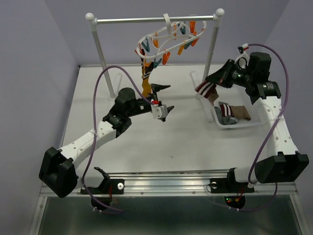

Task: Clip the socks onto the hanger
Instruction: Pick up the sock from the bin.

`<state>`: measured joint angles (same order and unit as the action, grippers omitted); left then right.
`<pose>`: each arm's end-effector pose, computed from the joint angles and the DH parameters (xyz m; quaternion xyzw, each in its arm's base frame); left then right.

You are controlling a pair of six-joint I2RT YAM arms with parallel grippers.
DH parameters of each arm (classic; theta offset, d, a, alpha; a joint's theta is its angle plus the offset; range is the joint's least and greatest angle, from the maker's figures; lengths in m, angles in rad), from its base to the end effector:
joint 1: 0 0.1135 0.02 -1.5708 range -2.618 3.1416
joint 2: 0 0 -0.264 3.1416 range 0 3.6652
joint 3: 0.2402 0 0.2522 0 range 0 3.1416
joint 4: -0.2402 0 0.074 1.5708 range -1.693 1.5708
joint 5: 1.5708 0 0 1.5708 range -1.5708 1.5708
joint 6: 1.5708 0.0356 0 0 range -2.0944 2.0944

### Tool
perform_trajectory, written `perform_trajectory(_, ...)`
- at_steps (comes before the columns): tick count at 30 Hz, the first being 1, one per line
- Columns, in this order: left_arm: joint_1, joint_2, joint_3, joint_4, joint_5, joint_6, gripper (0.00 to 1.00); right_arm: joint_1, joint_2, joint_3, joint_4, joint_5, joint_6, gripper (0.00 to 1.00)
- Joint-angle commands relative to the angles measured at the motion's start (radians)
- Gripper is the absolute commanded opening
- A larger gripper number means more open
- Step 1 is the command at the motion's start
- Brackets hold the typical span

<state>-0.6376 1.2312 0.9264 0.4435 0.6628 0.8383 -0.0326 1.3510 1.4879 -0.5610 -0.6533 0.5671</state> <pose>0.2158 -0.1871 0.3603 0.5992 0.2941 -0.1410 0.7312 0.2907 0.0122 0.4219 0.0687 0.8116 0.3957 0.4243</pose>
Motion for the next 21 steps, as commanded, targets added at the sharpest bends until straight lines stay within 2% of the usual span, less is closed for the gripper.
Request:
perform_trajectory(1,-0.014,0.033,0.049,0.150,0.072,0.081,0.99,0.129,0.034,0.066,-0.019,-0.114,0.065,0.01)
perform_trajectory(9,-0.042,0.097,0.095,0.191,0.047,0.094,0.99,0.270,0.115,0.106,0.091,-0.150,0.177,0.01)
perform_trajectory(16,-0.053,0.114,0.100,0.227,-0.003,0.068,0.99,0.292,0.131,0.095,0.113,-0.169,0.186,0.01)
perform_trajectory(17,-0.054,0.114,0.103,0.231,-0.008,0.064,0.90,0.292,0.129,0.095,0.116,-0.175,0.189,0.01)
perform_trajectory(19,-0.054,0.119,0.106,0.231,-0.017,0.056,0.79,0.292,0.131,0.103,0.125,-0.198,0.194,0.01)
perform_trajectory(20,-0.054,0.122,0.107,0.231,-0.022,0.056,0.68,0.292,0.131,0.104,0.127,-0.207,0.197,0.01)
perform_trajectory(21,-0.054,0.123,0.107,0.231,-0.029,0.056,0.63,0.292,0.131,0.104,0.127,-0.210,0.198,0.01)
